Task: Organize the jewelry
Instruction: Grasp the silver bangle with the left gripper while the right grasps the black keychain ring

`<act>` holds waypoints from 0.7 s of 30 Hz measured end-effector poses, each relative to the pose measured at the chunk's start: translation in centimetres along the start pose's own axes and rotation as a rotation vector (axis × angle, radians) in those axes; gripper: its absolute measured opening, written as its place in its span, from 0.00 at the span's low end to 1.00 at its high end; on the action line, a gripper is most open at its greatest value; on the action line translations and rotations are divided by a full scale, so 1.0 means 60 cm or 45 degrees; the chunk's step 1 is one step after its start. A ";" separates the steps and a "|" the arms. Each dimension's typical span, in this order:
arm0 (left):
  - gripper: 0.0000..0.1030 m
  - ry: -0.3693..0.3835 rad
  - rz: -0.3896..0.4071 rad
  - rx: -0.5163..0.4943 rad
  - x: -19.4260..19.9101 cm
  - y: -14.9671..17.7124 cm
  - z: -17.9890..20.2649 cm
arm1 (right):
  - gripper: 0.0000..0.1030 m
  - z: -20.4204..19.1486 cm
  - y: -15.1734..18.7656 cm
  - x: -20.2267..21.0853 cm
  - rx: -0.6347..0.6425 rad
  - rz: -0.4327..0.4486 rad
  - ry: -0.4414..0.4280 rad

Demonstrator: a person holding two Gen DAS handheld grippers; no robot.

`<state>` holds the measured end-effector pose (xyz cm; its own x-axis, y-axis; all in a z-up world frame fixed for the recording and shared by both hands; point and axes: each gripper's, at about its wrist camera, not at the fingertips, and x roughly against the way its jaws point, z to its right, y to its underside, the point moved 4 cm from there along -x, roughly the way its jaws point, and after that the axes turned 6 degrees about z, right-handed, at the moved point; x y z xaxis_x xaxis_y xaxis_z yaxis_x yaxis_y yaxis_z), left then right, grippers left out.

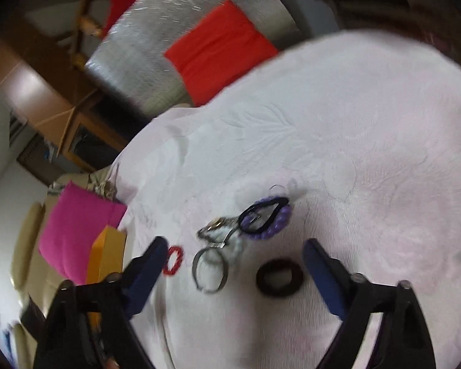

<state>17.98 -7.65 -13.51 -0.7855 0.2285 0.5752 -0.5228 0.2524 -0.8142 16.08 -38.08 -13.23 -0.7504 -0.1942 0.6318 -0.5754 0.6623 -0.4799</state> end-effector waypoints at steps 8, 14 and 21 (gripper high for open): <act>1.00 0.035 -0.086 -0.041 -0.039 0.006 0.023 | 0.68 -0.011 -0.019 -0.074 -0.105 -0.098 -0.113; 1.00 0.079 -0.150 -0.015 -0.056 0.011 0.037 | 0.58 -0.044 0.013 -0.115 -0.161 -0.239 -0.202; 1.00 0.177 -0.168 -0.019 -0.064 0.015 0.070 | 0.52 0.010 -0.004 -0.090 -0.251 -0.131 -0.046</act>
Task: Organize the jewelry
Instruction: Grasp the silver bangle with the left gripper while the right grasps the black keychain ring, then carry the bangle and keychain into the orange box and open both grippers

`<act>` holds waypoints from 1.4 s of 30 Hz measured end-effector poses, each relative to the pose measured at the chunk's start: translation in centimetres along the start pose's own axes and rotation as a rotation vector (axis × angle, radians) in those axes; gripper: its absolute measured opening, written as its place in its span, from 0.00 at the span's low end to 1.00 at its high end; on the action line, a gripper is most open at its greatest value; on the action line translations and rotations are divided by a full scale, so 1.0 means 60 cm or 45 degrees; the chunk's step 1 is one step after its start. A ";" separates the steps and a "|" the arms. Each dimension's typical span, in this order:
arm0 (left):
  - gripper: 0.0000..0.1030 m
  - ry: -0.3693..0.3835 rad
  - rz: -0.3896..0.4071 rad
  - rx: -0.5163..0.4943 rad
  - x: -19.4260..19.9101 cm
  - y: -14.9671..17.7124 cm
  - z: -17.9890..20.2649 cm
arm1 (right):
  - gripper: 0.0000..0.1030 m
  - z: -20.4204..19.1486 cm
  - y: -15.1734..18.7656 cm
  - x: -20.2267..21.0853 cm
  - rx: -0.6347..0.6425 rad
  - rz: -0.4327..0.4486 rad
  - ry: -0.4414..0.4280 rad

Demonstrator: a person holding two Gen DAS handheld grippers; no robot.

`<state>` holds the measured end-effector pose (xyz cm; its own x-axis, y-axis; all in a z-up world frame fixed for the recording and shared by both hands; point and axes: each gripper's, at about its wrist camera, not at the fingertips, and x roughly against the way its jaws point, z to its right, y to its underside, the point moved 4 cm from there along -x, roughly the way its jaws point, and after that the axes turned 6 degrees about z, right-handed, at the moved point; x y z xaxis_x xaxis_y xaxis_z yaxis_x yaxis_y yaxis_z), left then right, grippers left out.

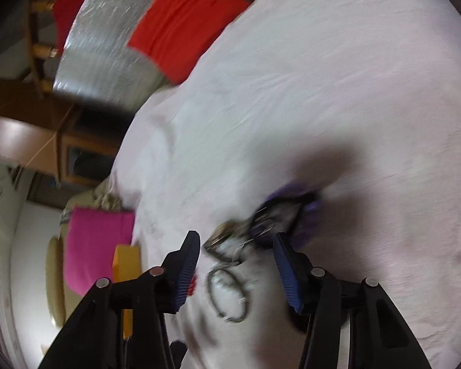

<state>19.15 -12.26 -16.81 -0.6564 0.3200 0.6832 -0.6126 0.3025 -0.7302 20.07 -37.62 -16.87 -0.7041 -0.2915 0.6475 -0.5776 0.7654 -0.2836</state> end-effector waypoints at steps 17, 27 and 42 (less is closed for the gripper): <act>0.90 0.202 -0.070 0.062 -0.084 -0.007 0.072 | 0.27 0.031 -0.057 -0.022 0.062 0.088 0.186; 0.13 0.220 -0.074 0.033 -0.080 0.010 0.042 | 0.19 0.042 -0.060 0.025 0.027 0.160 0.149; 0.04 0.237 -0.072 0.004 -0.022 0.030 0.003 | 0.19 0.062 -0.068 0.078 -0.052 0.228 0.107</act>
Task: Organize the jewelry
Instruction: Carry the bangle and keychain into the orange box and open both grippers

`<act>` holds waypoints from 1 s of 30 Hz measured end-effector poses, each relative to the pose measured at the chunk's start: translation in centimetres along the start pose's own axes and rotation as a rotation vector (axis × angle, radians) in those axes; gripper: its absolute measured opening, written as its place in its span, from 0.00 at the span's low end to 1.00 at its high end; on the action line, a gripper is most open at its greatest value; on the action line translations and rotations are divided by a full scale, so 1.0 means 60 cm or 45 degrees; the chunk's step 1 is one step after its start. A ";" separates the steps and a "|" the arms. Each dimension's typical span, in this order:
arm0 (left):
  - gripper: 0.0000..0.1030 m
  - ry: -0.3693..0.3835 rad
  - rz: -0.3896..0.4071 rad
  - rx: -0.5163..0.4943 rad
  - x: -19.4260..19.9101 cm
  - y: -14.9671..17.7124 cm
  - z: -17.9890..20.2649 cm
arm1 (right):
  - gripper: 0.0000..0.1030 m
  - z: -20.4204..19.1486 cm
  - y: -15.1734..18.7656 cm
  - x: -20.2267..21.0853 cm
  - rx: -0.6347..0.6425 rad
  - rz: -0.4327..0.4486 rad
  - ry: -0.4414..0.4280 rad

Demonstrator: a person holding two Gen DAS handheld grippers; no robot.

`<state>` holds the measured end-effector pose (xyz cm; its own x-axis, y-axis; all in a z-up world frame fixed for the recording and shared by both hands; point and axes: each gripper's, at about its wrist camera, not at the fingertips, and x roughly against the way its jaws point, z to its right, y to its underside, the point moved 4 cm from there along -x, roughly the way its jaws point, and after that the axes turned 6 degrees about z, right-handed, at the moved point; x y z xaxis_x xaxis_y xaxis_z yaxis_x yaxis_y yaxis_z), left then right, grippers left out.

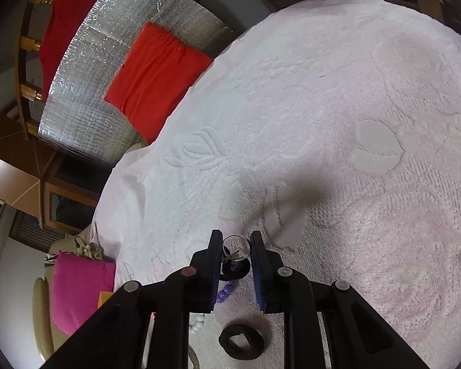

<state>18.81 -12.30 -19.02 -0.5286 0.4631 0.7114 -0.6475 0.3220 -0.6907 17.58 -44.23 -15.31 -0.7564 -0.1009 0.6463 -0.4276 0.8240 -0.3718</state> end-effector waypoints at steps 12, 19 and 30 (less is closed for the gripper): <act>0.03 0.011 0.092 -0.001 0.045 -0.015 -0.022 | 0.19 -0.038 0.021 0.018 0.043 -0.004 -0.099; 0.03 -0.018 0.159 0.035 0.083 -0.017 -0.054 | 0.20 -0.065 0.047 0.014 0.090 -0.033 -0.130; 0.03 -0.098 0.294 0.118 0.154 -0.031 -0.104 | 0.20 -0.135 0.114 -0.005 0.219 -0.116 -0.218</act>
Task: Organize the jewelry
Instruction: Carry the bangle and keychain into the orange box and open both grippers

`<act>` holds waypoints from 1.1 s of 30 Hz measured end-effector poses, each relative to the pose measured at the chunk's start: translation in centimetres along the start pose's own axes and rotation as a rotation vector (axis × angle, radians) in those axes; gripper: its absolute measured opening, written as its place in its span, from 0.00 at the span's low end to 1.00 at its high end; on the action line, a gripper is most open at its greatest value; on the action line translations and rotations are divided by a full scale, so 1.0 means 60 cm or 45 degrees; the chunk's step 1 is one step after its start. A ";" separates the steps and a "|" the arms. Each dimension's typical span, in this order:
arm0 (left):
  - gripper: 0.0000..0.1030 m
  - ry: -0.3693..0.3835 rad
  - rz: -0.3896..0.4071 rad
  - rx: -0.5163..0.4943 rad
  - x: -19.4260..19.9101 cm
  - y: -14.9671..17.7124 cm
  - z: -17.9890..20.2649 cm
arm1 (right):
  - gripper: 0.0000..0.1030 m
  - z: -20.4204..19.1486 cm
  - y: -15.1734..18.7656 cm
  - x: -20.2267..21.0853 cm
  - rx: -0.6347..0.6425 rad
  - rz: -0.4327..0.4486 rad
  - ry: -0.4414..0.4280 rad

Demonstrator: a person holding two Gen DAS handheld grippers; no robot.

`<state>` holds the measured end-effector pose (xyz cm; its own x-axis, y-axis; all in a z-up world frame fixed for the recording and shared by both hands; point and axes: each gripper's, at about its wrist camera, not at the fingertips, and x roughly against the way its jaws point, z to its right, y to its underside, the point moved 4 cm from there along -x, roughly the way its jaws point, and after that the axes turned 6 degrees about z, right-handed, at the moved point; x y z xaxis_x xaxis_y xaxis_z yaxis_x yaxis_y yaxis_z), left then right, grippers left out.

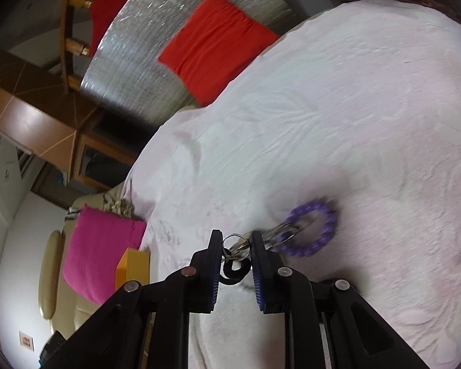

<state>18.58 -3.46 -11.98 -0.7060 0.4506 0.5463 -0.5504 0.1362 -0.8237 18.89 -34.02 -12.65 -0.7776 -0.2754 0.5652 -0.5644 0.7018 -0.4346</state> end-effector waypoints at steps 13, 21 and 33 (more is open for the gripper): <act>0.03 -0.239 0.245 0.156 0.157 -0.028 -0.114 | 0.20 -0.159 0.102 -0.056 0.117 -0.115 -0.231; 0.03 -0.571 0.257 0.276 0.227 0.014 -0.238 | 0.20 -0.313 0.220 -0.104 0.249 -0.232 -0.409; 0.04 -0.904 -0.039 0.441 0.195 0.107 -0.345 | 0.22 -0.441 0.401 -0.204 0.455 -0.396 -0.386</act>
<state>16.02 20.96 -14.01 -0.7397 -0.2357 0.6304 -0.5992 -0.1958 -0.7763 22.13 3.62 -11.48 -0.5744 -0.6474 0.5009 -0.7978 0.3058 -0.5197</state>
